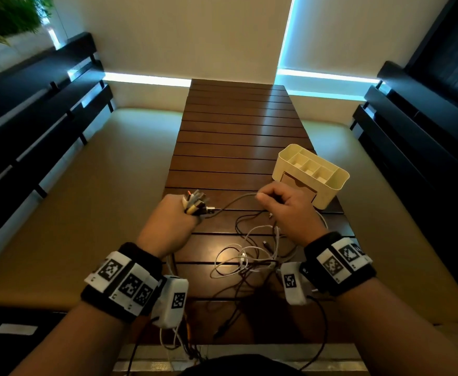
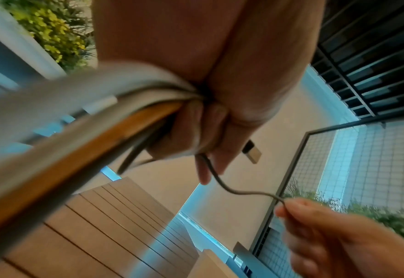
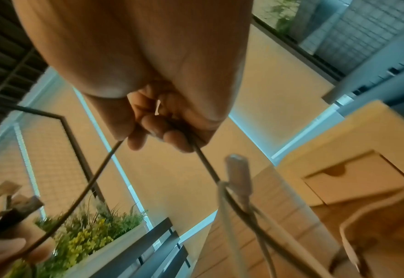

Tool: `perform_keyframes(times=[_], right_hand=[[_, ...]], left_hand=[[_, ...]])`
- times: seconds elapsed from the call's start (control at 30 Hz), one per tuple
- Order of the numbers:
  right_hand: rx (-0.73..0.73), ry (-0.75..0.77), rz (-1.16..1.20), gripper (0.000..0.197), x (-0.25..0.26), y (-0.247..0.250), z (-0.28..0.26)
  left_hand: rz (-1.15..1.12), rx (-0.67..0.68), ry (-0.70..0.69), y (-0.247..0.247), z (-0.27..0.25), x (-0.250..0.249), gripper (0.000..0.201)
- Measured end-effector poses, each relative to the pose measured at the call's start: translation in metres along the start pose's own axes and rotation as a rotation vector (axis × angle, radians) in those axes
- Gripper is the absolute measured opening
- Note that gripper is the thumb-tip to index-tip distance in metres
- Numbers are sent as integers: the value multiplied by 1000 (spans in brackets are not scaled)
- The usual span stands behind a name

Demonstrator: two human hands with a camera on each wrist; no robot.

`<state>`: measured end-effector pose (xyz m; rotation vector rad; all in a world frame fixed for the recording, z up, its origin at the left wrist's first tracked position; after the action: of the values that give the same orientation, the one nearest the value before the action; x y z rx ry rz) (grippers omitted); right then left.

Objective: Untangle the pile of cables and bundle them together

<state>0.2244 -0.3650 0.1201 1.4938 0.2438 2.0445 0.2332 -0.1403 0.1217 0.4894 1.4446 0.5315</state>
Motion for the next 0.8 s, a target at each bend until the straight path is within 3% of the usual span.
perform_keyframes(times=[0.13, 0.27, 0.57, 0.67, 0.8], right_hand=[[165, 176, -247, 8, 14, -21, 3], [258, 205, -418, 16, 3, -35, -4], [145, 294, -38, 8, 54, -21, -6], [198, 183, -8, 7, 44, -21, -11], [208, -129, 15, 22, -9, -21, -23]], left_hand=[[29, -18, -43, -7, -2, -10, 32], [-42, -90, -40, 1, 1, -14, 17], [-144, 81, -249, -25, -12, -40, 19], [-159, 28, -238, -18, -10, -37, 18], [-308, -138, -105, 9, -1, -19, 21]])
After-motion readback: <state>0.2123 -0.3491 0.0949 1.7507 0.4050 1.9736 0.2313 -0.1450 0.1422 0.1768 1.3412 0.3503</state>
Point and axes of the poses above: each hand's wrist, its own z-axis towards the middle knuckle, its own y-axis out of the back of the hand, x = y × z, the point moved 8 cm from there along z, towards the middle knuckle, and after that the axes turned 14 degrees about -x, right-handed, at the moved point
